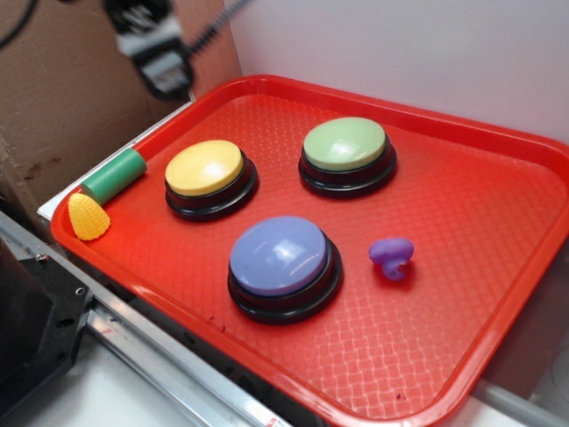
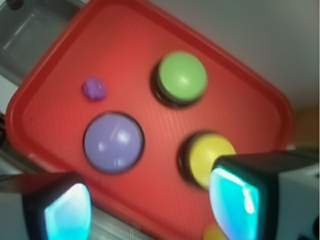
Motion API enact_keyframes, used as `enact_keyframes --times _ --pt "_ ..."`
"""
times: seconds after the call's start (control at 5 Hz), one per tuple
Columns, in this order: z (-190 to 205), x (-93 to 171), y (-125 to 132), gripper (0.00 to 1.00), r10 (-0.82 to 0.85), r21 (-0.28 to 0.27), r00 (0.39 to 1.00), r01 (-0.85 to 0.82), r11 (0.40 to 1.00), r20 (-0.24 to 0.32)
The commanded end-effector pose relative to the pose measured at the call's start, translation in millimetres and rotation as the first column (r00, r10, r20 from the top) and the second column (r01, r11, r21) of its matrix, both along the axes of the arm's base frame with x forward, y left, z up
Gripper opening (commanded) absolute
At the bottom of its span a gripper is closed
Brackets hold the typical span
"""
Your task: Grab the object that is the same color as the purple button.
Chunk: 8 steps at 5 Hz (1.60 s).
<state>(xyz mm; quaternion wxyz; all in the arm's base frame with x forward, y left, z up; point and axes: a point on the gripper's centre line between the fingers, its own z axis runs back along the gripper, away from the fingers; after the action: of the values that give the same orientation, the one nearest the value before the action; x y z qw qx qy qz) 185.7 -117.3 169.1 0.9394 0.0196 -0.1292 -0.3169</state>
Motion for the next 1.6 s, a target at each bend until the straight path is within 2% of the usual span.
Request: enact_keyframes --times 0.0,0.2,0.4,0.6,0.8,1.2,1.4 --pt "-41 25 -55 1.00 -0.201 -0.116 0.979 0.204 0.972 0.038" --pt "-64 38 -69 1.00 -0.228 -0.113 0.973 0.232 0.966 0.047" --pt "-88 48 -83 1.00 -0.286 -0.110 0.958 0.285 0.952 0.009" --pt "-110 55 -89 1.00 -0.288 -0.077 0.957 0.284 0.956 -0.038" --pt "-123 58 -94 1.00 -0.284 -0.047 0.956 0.281 0.958 -0.068" --pt "-137 53 -100 1.00 -0.296 -0.028 0.949 0.295 0.955 -0.109" --pt "-143 52 -102 0.00 -0.293 0.000 0.947 0.295 0.955 -0.134"
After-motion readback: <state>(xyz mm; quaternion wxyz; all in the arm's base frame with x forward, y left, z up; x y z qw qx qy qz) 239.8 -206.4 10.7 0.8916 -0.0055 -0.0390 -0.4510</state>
